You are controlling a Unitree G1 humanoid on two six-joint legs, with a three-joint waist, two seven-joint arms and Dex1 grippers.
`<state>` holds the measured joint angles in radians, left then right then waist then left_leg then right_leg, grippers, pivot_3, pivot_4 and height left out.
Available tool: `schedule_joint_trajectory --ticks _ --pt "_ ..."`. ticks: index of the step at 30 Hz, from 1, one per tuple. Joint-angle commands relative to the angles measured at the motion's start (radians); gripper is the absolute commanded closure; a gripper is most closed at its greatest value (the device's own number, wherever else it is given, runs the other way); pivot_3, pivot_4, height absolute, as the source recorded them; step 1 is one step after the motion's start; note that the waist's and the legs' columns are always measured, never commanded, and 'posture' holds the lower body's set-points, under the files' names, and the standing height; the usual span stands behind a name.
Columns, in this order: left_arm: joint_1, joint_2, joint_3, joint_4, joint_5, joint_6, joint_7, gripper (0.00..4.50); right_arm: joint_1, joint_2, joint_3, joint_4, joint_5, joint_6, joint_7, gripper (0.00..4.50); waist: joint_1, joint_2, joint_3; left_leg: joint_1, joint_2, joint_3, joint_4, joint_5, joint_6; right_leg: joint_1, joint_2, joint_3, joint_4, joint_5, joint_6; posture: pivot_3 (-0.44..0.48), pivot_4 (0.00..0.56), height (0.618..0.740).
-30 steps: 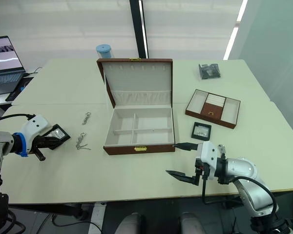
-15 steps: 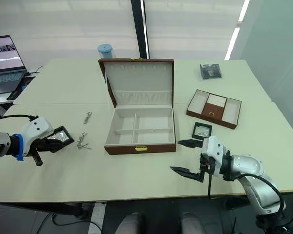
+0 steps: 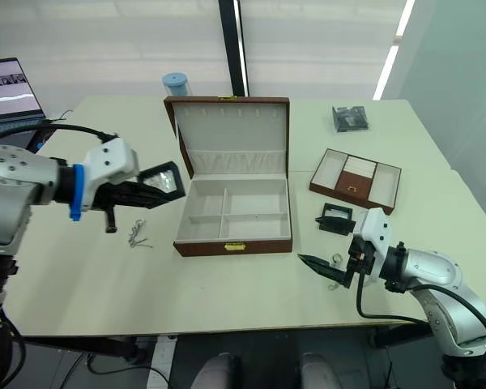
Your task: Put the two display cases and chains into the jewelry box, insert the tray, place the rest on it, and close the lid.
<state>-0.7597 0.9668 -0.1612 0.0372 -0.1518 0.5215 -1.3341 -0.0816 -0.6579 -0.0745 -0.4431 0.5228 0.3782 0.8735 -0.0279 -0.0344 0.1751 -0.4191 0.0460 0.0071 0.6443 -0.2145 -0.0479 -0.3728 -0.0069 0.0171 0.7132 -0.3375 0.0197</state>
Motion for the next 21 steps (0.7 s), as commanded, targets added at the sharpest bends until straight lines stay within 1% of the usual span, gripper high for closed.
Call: schedule_joint_trajectory --ticks 1,4,7,9,13,17,21 --pt "-0.076 -0.049 -0.054 0.008 0.023 -0.005 -0.01 4.48 0.034 -0.004 -0.052 -0.05 -0.005 -0.016 -0.034 0.0 0.0 0.0 0.0 0.0 0.0 0.0 0.0 0.0 0.0 0.0 0.0 0.0 0.0 0.0 0.0 0.0 0.15 0.74" --pt "-0.141 -0.132 -0.116 0.081 0.06 -0.041 -0.002 4.48 0.072 0.006 -0.077 -0.061 -0.011 -0.019 -0.068 0.0 -0.002 0.0 0.0 0.0 -0.001 0.0 0.0 0.0 0.0 0.0 0.002 0.001 0.0 0.0 0.0 0.0 0.15 0.74" --pt "-0.206 -0.213 -0.151 0.182 0.09 -0.082 0.012 4.48 0.092 0.017 -0.083 -0.071 -0.023 -0.021 -0.102 0.0 0.0 0.0 0.0 0.0 -0.001 0.0 0.0 0.0 0.0 0.0 0.003 0.0 0.0 0.0 0.0 0.0 0.15 0.74" --pt "-0.252 -0.271 -0.19 0.281 0.142 -0.153 0.04 4.48 0.098 0.03 -0.083 -0.082 -0.029 -0.017 -0.127 0.0 0.0 0.0 0.0 0.0 -0.001 0.0 0.001 0.0 0.0 0.0 0.004 0.001 0.0 0.0 0.0 0.0 0.15 0.74" --pt "-0.314 -0.381 -0.219 0.454 0.178 -0.239 0.05 4.48 0.113 0.048 -0.08 -0.106 -0.037 -0.012 -0.164 0.0 -0.001 0.0 0.0 0.0 -0.001 0.0 0.001 0.0 0.0 0.0 0.004 0.001 0.0 0.0 0.0 0.0 0.15 0.74" --pt "-0.344 -0.445 -0.229 0.573 0.213 -0.309 0.05 4.48 0.134 0.057 -0.086 -0.129 -0.038 -0.009 -0.194 0.0 -0.002 0.0 0.0 0.0 -0.001 0.0 0.001 0.0 0.0 0.0 0.004 0.001 0.0 0.0 0.0 0.0 0.15 0.74" --pt "-0.351 -0.471 -0.233 0.634 0.242 -0.354 0.046 4.48 0.157 0.057 -0.091 -0.15 -0.034 -0.007 -0.213 0.0 -0.002 0.0 0.0 0.0 -0.001 0.0 0.0 0.0 0.0 0.0 0.004 0.001 0.0 0.0 0.0 0.0 0.15 0.74"
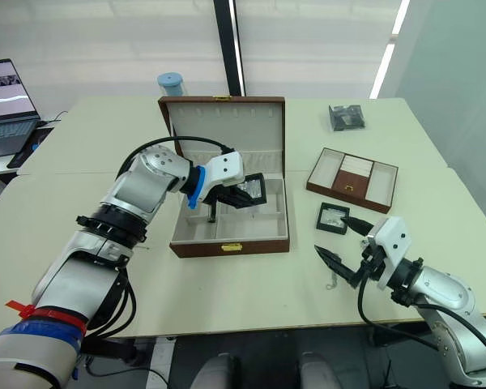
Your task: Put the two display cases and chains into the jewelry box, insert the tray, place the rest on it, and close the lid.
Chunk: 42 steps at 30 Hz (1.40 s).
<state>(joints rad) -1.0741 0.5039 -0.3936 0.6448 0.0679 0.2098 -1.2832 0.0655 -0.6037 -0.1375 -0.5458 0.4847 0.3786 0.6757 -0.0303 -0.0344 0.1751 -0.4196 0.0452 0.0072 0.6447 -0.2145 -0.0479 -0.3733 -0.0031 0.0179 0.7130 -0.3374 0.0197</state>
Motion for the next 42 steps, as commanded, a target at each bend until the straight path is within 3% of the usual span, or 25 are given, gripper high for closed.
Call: schedule_joint_trajectory --ticks 1,20,34,35,42 --pt "-0.038 -0.014 -0.001 0.04 0.029 -0.051 -0.004 4.48 0.015 0.003 -0.029 -0.051 0.006 -0.007 -0.018 0.0 0.001 0.0 0.0 0.0 0.0 0.0 0.0 0.0 0.0 0.0 0.0 0.0 0.0 0.0 0.0 0.0 0.15 0.74" --pt "-0.057 -0.051 0.022 0.155 0.098 -0.144 0.044 4.48 0.015 -0.008 -0.022 -0.062 0.019 0.008 -0.03 0.0 0.001 0.0 0.0 0.0 0.0 0.0 0.0 0.0 0.0 0.0 0.0 0.0 0.0 0.0 0.0 0.0 0.15 0.74" --pt "-0.067 -0.057 0.114 0.126 0.009 -0.109 0.019 0.31 0.01 -0.039 -0.073 -0.01 0.049 0.009 0.016 0.0 0.001 0.0 0.0 0.0 0.0 0.0 0.0 0.0 0.0 0.0 0.0 0.0 0.0 0.0 0.0 0.0 0.15 0.74" --pt "-0.062 -0.057 0.126 0.113 -0.008 -0.096 0.004 0.12 0.01 -0.041 -0.083 0.0 0.055 0.009 0.023 0.0 0.001 0.0 0.0 0.0 0.0 0.0 0.0 0.0 0.0 0.0 0.0 0.0 0.0 0.0 0.0 0.0 0.15 0.74" --pt "0.119 0.087 0.259 -0.172 -0.19 0.149 -0.119 0.12 0.035 -0.118 -0.204 0.146 0.082 -0.003 0.128 0.0 -0.007 0.001 0.0 0.002 0.001 0.001 -0.001 0.0 0.0 0.0 0.0 0.0 0.0 0.0 0.0 0.0 0.15 0.74"
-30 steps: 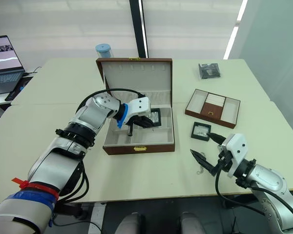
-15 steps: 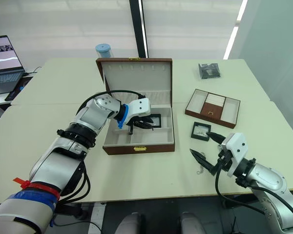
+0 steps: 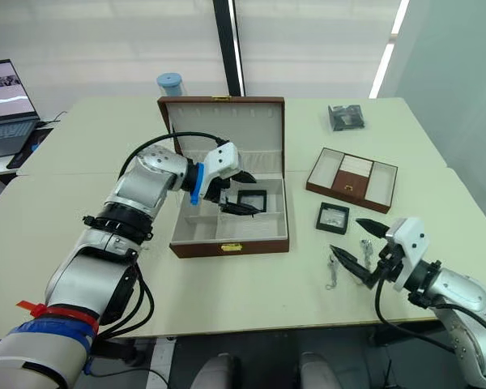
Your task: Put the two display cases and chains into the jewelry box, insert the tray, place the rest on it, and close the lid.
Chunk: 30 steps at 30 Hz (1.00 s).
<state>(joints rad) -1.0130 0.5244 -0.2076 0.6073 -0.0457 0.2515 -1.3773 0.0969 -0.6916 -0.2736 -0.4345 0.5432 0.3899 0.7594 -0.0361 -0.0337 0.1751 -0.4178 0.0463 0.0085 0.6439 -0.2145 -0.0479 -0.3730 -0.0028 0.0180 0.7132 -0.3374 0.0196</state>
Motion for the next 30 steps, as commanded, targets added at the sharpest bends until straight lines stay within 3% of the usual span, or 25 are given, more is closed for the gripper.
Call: schedule_joint_trajectory --ticks 1,6,15,22,30 --pt "0.095 0.091 0.1 -0.197 -0.108 0.162 -0.021 0.12 0.004 -0.042 -0.081 0.061 0.024 -0.016 0.06 0.0 -0.001 0.0 0.0 0.0 0.001 0.0 0.0 0.0 0.0 0.0 0.0 0.0 0.0 0.0 0.0 0.0 0.15 0.74" --pt "0.316 0.238 0.237 -0.432 -0.2 0.35 0.043 0.12 -0.028 -0.097 -0.118 0.192 -0.001 -0.036 0.116 0.0 0.005 0.001 0.0 0.0 0.002 -0.002 0.001 0.0 0.0 0.001 0.0 0.0 0.0 0.0 0.0 0.0 0.15 0.74" --pt "0.73 0.439 0.552 -0.61 -0.267 0.463 0.192 0.12 -0.115 -0.175 -0.111 0.411 -0.063 -0.091 0.213 0.0 0.008 0.001 0.0 0.0 0.004 -0.002 0.0 0.0 0.0 0.001 -0.002 0.0 0.0 0.0 0.0 0.0 0.15 0.74" --pt "1.028 0.483 0.777 -0.585 -0.241 0.414 0.28 0.12 -0.196 -0.201 -0.081 0.543 -0.107 -0.131 0.263 0.0 0.006 0.001 0.001 0.001 0.003 -0.001 -0.001 0.0 0.0 0.001 -0.01 -0.001 0.0 0.0 0.0 0.0 0.15 0.74" --pt "1.15 0.484 0.885 -0.563 -0.252 0.39 0.334 0.12 -0.24 -0.198 -0.062 0.614 -0.135 -0.152 0.287 0.0 0.009 0.002 0.001 0.001 0.002 -0.001 -0.001 0.0 0.0 0.001 -0.013 -0.001 0.0 0.0 0.0 0.0 0.15 0.74"
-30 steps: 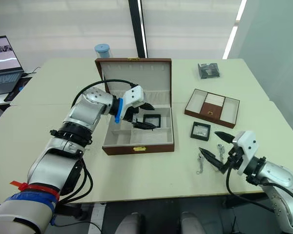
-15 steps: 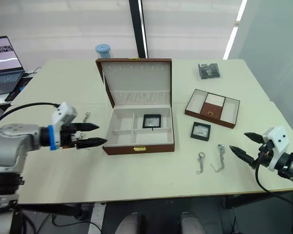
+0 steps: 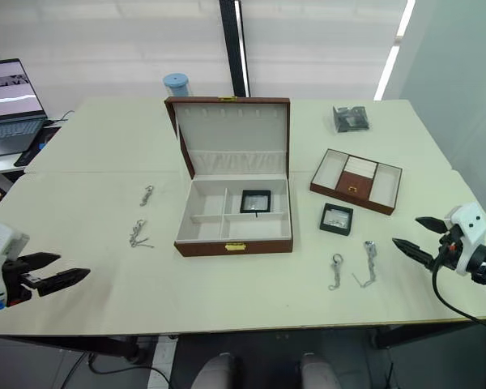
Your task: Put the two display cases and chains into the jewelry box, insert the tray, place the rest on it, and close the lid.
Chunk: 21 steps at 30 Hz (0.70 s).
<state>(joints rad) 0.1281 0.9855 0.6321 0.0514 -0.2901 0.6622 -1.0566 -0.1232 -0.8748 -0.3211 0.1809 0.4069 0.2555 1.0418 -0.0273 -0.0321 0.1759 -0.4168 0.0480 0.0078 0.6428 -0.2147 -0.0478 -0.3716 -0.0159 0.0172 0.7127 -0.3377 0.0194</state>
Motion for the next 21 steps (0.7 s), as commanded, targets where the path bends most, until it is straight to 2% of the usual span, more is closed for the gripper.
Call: schedule_joint_trajectory --ticks 1,7,14,21 --pt "0.015 0.025 0.046 -0.007 -0.007 -0.024 0.016 0.12 -0.022 -0.014 -0.016 0.002 0.002 -0.018 0.007 0.0 0.0 0.0 0.0 0.0 0.0 0.0 0.0 0.0 0.0 0.0 0.0 0.0 0.0 0.0 0.0 0.0 0.15 0.74" --pt "0.015 0.019 0.03 -0.012 -0.01 -0.035 0.046 0.12 -0.006 -0.012 -0.027 -0.022 0.015 -0.002 0.009 0.0 -0.002 0.0 0.0 0.0 0.0 0.0 0.0 0.0 0.0 0.0 0.0 0.0 0.0 0.0 0.0 0.0 0.15 0.74" --pt "-0.028 -0.033 0.001 -0.025 -0.027 -0.058 0.111 0.12 0.003 0.018 -0.039 -0.12 0.071 0.038 -0.002 0.0 -0.002 0.0 0.0 0.0 0.0 0.0 0.0 0.0 0.0 0.0 0.0 0.0 0.0 0.0 0.0 0.0 0.15 0.74" --pt "-0.064 -0.226 -0.016 -0.14 -0.059 -0.083 0.275 0.12 0.032 0.09 0.038 -0.361 0.127 0.099 -0.017 0.0 -0.002 0.0 0.0 0.0 0.0 0.0 0.0 0.0 0.0 0.0 -0.001 0.0 0.0 0.0 0.0 0.0 0.15 0.74"
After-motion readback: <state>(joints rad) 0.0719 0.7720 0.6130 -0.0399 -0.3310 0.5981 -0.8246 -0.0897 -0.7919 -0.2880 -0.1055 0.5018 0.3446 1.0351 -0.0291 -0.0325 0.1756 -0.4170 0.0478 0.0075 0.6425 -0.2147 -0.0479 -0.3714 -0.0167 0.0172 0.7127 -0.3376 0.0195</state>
